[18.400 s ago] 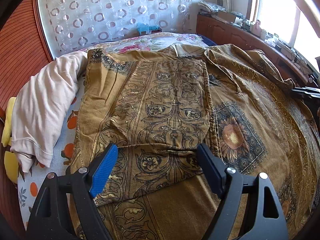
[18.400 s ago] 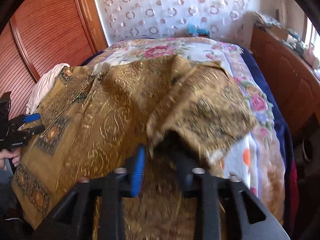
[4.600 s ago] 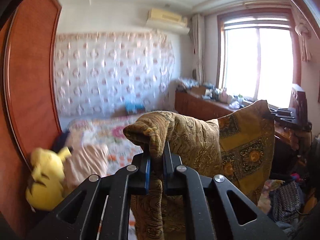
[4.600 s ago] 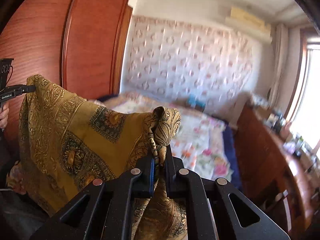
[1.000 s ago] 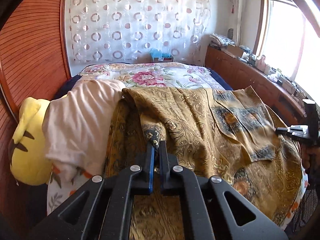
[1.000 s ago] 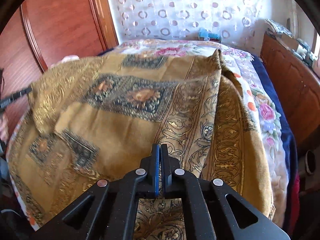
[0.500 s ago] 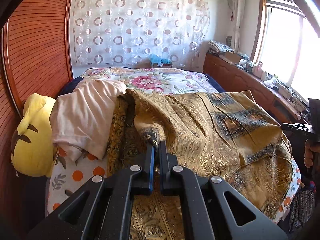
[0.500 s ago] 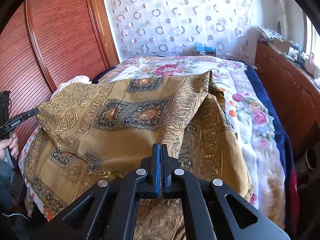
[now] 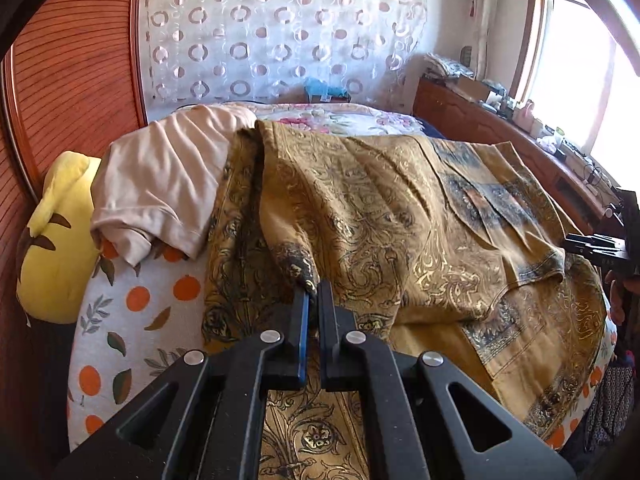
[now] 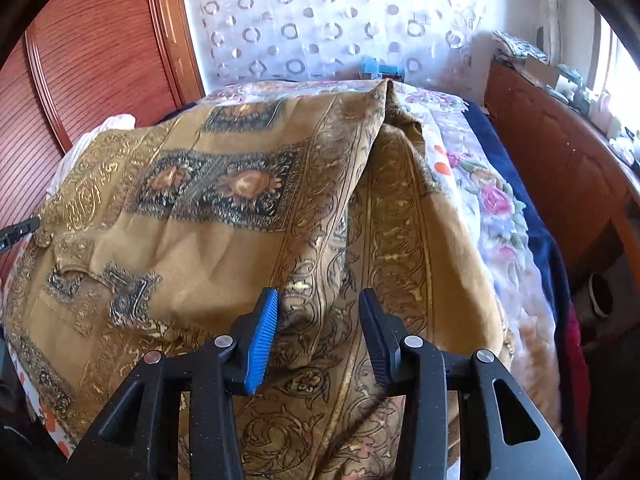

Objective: Fold small clothes

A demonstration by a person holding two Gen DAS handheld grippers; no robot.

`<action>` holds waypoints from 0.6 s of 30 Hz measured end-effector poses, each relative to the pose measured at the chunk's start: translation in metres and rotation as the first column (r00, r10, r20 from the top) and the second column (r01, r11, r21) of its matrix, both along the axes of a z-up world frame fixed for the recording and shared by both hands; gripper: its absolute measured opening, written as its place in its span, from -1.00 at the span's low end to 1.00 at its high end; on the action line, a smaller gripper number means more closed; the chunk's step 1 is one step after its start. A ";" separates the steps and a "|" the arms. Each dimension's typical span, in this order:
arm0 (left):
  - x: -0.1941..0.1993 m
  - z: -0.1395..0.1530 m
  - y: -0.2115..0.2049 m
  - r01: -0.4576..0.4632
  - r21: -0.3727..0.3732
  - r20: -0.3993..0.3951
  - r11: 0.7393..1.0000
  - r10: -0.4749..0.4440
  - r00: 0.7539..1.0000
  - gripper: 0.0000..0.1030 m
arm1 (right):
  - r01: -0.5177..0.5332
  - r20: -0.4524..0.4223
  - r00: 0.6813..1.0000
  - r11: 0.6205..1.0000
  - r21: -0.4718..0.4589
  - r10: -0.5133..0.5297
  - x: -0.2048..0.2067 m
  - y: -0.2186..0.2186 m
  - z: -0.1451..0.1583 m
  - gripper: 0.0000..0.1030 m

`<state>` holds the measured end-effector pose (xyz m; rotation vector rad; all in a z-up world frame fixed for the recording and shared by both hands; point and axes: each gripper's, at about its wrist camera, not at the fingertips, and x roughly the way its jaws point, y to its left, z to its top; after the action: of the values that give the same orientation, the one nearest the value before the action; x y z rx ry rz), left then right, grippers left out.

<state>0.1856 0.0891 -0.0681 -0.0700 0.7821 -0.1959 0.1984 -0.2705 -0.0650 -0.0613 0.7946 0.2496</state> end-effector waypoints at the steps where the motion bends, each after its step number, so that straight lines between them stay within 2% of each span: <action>1: 0.002 -0.002 0.001 0.001 0.000 -0.003 1.000 -0.001 1.000 -0.91 | -0.008 -0.003 1.000 1.000 -0.010 0.008 0.001 0.005 -0.001 -0.16; 5: 0.003 -0.004 -0.003 0.012 0.017 -0.012 1.000 -0.012 1.000 -0.91 | -0.034 -0.015 0.999 0.998 -0.050 0.034 0.015 0.017 -0.006 -0.19; 6: 0.001 -0.002 -0.005 0.012 0.017 -0.002 1.000 -0.012 1.000 -0.91 | -0.046 -0.016 0.999 0.998 -0.048 0.045 0.017 0.019 -0.006 -0.44; 7: -0.001 0.000 -0.004 0.013 0.008 0.003 1.000 -0.013 1.000 -0.91 | -0.061 -0.019 0.998 0.997 -0.041 0.060 0.019 0.021 -0.005 -0.59; 8: -0.002 0.003 -0.004 0.013 -0.001 0.008 1.000 -0.013 1.000 -0.91 | -0.057 -0.007 0.998 0.997 -0.054 0.057 0.013 0.024 -0.001 -0.91; 14: -0.028 0.039 0.000 0.013 -0.038 0.092 0.999 -0.009 0.996 -0.91 | -0.041 0.057 0.998 0.998 0.040 0.038 -0.005 0.009 0.033 -0.95; 18: -0.049 0.063 0.006 0.011 -0.063 0.148 0.998 -0.002 0.989 -0.91 | -0.039 0.109 0.994 0.998 0.054 0.033 -0.027 0.000 0.054 -0.95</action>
<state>0.1369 0.0949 -0.0055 -0.1117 0.6281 -0.2298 0.1709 -0.2708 -0.0109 -0.0362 0.6792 0.3000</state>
